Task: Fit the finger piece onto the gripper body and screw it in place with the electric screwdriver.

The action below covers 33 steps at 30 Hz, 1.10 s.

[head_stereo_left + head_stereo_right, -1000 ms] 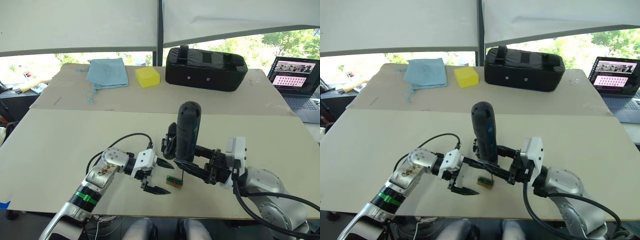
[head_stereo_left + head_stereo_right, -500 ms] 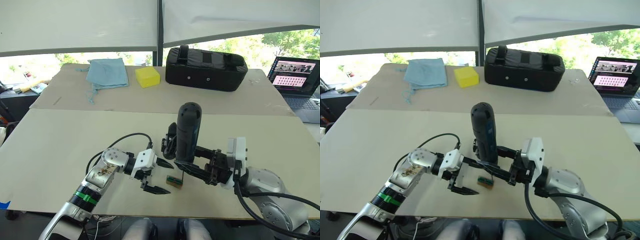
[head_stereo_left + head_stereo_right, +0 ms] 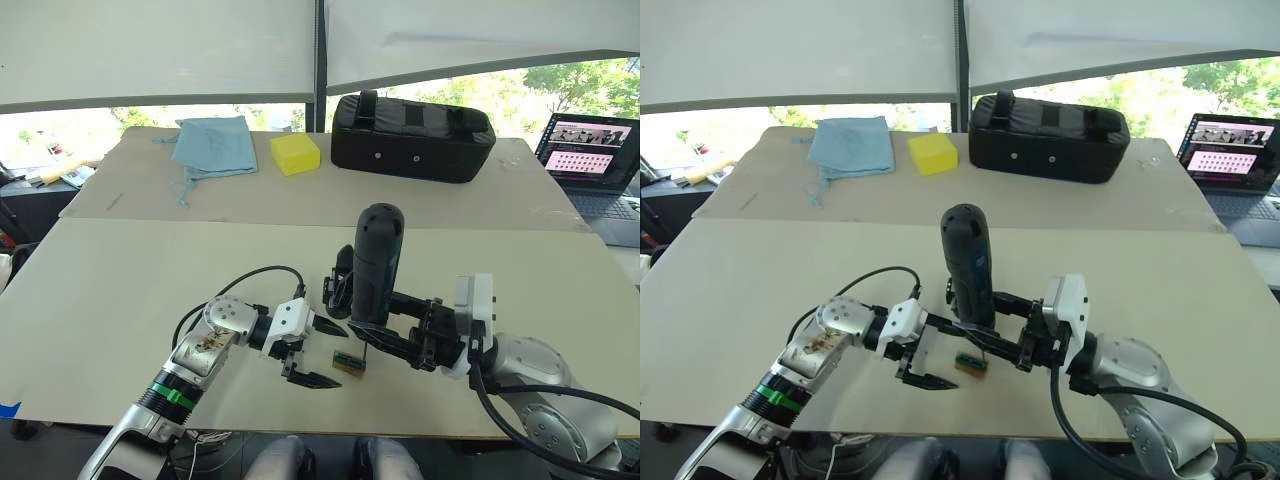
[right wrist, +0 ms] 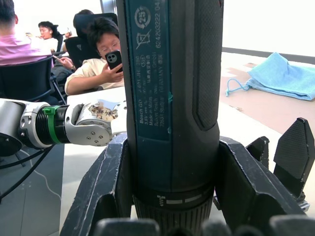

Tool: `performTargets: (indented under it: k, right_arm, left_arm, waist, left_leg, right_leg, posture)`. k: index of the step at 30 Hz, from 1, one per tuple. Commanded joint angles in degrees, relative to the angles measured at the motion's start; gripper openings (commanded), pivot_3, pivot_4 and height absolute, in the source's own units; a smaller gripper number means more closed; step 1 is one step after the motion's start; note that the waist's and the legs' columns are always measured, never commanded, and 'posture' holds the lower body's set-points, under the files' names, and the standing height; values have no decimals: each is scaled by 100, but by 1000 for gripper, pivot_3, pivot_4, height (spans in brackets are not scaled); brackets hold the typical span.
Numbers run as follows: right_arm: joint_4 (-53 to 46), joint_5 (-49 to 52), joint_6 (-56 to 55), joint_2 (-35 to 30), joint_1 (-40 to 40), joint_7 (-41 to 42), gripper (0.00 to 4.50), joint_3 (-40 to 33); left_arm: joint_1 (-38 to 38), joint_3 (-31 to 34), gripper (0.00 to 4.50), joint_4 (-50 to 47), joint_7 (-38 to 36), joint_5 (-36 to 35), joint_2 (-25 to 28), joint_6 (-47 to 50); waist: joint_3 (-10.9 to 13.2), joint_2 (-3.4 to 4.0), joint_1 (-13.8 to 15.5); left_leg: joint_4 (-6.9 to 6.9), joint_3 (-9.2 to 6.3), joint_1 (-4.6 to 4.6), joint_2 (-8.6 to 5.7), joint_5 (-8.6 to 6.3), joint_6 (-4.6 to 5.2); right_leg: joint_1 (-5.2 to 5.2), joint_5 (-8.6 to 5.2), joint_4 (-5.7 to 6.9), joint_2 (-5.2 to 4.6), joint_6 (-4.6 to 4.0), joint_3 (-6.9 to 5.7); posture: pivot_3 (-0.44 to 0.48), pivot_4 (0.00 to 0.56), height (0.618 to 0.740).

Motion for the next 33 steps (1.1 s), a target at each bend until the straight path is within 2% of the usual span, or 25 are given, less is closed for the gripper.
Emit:
performTargets:
  k: [1,17,25,33]
  right_arm:
    - [-173,118,-99,-30,-64,20,1919,-68]
    - [-140,107,-38,-116,34,75,1919,-89]
    - [-380,686,155,-82,26,-181,1919,-318]
    - [-387,319,-97,-70,92,-225,1919,-163]
  left_arm:
    - [-14,-10,4500,-22,10,25,-8,-98]
    - [-23,-10,4500,55,16,27,-46,-175]
    - [-16,-11,4500,-14,16,5,-41,-111]
    - [-47,-14,4500,1,-3,-13,-65,-90]
  waist:
    - [0,0,-1]
    - [0,0,1]
    - [0,0,1]
    - [0,0,1]
  left_leg:
    - [0,0,0,0,0,0]
    - [0,0,0,0,0,0]
    - [-1,0,0,0,0,0]
    - [0,0,0,0,-1,1]
  right_leg:
    - [0,0,0,0,0,0]
    - [0,0,0,0,0,0]
    - [-1,0,0,-1,0,0]
    - [-1,0,0,-1,0,0]
  posture:
    - [0,150,739]
    - [0,150,739]
    - [0,150,739]
    - [0,150,739]
